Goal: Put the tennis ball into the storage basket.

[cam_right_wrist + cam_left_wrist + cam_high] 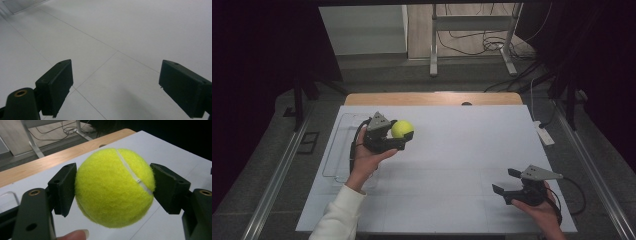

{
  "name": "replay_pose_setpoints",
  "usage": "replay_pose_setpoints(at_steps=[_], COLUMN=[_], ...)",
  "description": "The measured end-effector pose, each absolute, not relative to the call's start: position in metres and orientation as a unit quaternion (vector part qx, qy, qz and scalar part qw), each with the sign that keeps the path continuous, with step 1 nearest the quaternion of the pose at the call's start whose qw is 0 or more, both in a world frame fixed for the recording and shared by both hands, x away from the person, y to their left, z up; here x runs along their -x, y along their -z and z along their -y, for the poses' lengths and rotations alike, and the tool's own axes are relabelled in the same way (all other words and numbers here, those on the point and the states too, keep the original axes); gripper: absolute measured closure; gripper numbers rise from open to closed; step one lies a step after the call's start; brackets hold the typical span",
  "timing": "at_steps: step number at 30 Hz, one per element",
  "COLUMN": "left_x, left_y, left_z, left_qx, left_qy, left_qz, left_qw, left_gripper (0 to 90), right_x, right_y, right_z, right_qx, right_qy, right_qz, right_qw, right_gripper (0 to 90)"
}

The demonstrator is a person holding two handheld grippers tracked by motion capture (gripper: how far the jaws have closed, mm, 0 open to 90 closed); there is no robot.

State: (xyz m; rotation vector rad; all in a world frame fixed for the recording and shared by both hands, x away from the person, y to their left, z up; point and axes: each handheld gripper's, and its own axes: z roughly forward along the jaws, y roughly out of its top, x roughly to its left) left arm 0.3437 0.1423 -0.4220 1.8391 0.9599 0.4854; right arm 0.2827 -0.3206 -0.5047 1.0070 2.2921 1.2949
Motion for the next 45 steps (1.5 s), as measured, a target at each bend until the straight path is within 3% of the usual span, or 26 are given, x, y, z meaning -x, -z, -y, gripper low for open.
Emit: replay_pose_setpoints(at_steps=[45], left_x=[-0.363], left_y=[0.424], left_z=[-0.199], left_qx=[-0.706], left_qy=[-0.222], left_qz=[-0.464], left_qw=[0.486], left_gripper=[26.6], right_x=[-0.282], right_y=[0.505], right_z=[0.321], right_qx=[-0.353], right_qy=[-0.453], right_qz=[-0.802], right_qw=[0.162], right_gripper=[12.5])
